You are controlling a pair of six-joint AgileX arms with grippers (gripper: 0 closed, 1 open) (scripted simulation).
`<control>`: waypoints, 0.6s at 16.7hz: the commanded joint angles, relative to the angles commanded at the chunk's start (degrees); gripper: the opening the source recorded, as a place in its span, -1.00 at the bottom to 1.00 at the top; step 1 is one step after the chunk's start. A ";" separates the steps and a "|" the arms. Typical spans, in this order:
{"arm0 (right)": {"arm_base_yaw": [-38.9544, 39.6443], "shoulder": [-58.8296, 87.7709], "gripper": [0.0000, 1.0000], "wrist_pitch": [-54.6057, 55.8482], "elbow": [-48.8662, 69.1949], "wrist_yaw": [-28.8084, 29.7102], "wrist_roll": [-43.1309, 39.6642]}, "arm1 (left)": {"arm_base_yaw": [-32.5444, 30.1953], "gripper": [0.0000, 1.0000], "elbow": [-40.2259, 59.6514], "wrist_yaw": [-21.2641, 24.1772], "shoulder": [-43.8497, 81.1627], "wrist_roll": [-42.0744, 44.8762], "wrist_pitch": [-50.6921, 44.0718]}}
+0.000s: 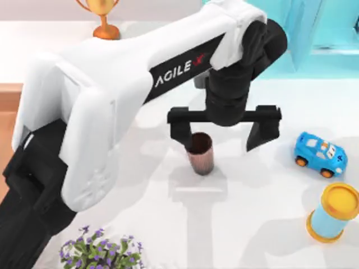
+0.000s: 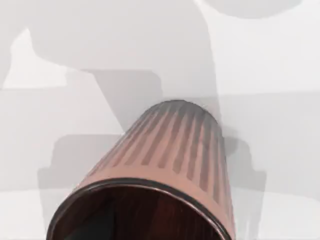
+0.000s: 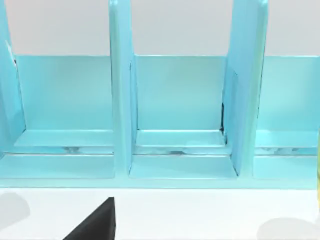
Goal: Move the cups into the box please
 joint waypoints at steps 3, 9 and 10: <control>0.00 0.00 1.00 0.00 0.00 0.00 0.00 | -0.07 1.00 -5.59 -0.02 -1.11 -0.07 4.63; 0.00 0.00 1.00 0.00 0.00 0.00 0.00 | -0.07 0.85 -6.31 -0.02 -1.24 -0.08 5.26; 0.00 0.00 1.00 0.00 0.00 0.00 0.00 | -0.07 0.70 -6.31 -0.02 -1.24 -0.08 5.26</control>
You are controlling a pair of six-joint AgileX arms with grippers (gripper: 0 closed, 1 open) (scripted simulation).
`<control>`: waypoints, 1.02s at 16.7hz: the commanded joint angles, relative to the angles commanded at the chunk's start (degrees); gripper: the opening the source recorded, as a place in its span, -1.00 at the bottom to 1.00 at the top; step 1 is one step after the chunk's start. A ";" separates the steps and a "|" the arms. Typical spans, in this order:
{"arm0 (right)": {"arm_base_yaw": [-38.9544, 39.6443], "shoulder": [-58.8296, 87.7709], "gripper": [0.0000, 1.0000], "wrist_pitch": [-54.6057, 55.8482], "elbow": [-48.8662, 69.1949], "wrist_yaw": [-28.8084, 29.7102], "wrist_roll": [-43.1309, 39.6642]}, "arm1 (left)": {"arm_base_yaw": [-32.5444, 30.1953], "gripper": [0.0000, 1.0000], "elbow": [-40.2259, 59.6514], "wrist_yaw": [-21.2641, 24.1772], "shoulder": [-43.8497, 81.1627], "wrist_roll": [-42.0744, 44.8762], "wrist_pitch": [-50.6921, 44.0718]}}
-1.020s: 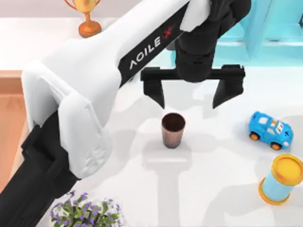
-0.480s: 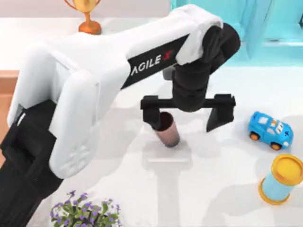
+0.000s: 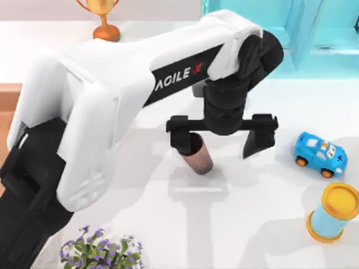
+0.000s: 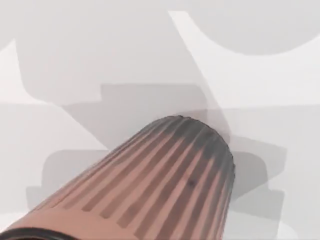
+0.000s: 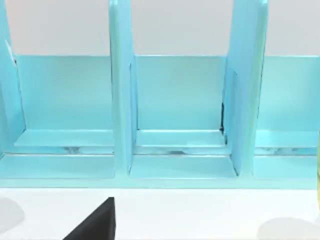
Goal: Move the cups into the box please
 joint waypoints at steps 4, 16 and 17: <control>0.00 0.00 1.00 0.00 0.00 0.00 0.00 | 0.00 0.10 0.00 0.00 0.00 0.00 0.00; 0.00 0.00 1.00 0.00 0.00 0.00 0.00 | 0.00 -1.00 0.00 0.00 0.00 0.00 0.00; 0.00 0.00 1.00 0.00 0.00 0.00 0.00 | 0.00 -1.00 0.00 0.00 0.00 0.00 0.00</control>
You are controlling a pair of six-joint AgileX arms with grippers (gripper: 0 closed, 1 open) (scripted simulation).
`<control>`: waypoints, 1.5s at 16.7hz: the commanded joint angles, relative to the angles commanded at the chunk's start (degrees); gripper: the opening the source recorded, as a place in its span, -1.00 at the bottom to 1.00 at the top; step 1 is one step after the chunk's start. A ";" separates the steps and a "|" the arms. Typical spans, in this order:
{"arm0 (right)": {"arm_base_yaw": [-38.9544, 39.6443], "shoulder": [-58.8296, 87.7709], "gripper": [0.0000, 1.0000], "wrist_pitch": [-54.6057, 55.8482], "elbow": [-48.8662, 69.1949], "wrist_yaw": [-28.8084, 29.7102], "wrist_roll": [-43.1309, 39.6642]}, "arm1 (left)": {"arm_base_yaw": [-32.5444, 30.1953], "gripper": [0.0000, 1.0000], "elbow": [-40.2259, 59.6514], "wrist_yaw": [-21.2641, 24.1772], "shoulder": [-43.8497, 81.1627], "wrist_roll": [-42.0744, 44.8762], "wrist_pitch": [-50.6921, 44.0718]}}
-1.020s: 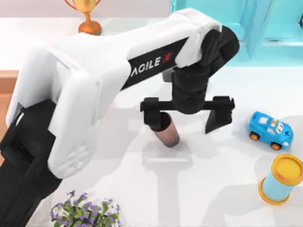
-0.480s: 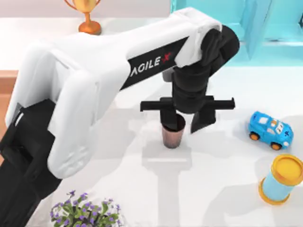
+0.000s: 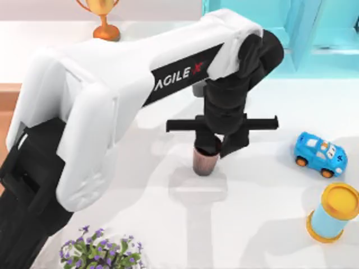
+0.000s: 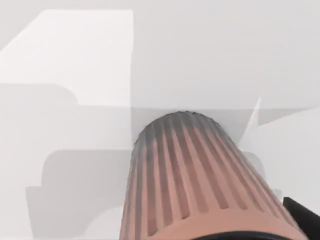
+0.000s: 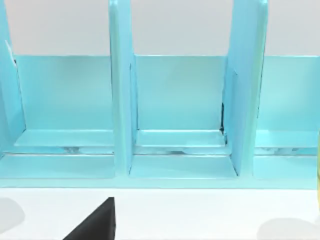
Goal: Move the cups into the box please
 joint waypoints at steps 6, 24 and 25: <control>0.00 0.00 1.00 0.00 0.00 0.00 0.00 | 1.35 -1.00 -1.03 -0.04 -2.19 1.32 -1.23; 0.00 0.00 1.00 0.00 0.00 0.00 0.00 | 18.86 -1.00 -11.70 0.48 -21.74 18.89 -10.51; 0.00 0.00 1.00 0.00 0.00 0.00 0.00 | 22.22 -1.00 -12.96 0.75 -23.13 22.20 -10.66</control>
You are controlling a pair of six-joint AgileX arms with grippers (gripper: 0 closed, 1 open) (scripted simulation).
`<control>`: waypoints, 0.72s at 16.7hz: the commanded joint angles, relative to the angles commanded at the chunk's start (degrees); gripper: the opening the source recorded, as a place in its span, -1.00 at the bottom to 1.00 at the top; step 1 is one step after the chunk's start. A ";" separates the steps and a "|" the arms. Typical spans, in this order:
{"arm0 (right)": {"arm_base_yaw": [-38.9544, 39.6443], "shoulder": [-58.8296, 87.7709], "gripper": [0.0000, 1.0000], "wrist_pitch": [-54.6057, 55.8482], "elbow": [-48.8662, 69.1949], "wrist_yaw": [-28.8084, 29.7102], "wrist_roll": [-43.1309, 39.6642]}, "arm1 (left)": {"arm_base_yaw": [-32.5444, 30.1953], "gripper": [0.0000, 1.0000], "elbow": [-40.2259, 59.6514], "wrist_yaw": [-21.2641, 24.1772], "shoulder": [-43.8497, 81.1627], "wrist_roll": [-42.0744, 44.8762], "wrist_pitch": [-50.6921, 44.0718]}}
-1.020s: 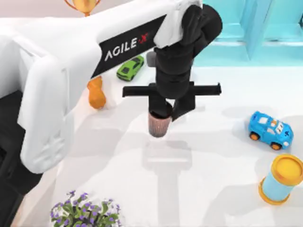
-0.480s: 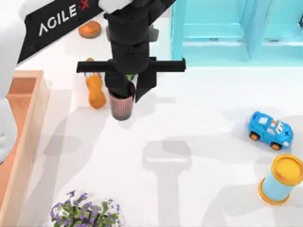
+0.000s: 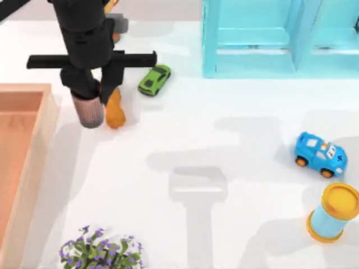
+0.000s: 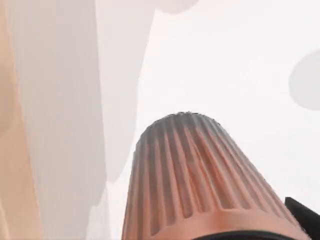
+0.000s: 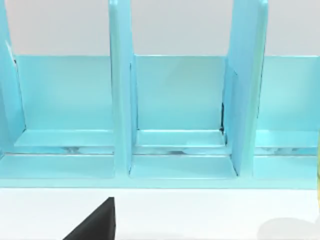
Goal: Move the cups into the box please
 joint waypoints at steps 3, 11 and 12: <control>0.00 0.00 1.00 0.00 0.00 0.00 0.00 | 11.91 -1.00 -4.40 0.91 -4.78 11.91 -0.45; 0.00 0.00 1.00 0.00 0.00 0.00 0.00 | 36.09 -1.00 -14.79 2.84 -15.58 36.29 -1.30; 0.00 0.00 1.00 0.00 0.00 0.00 0.00 | 36.66 -1.00 -15.14 2.89 -15.92 36.86 -1.32</control>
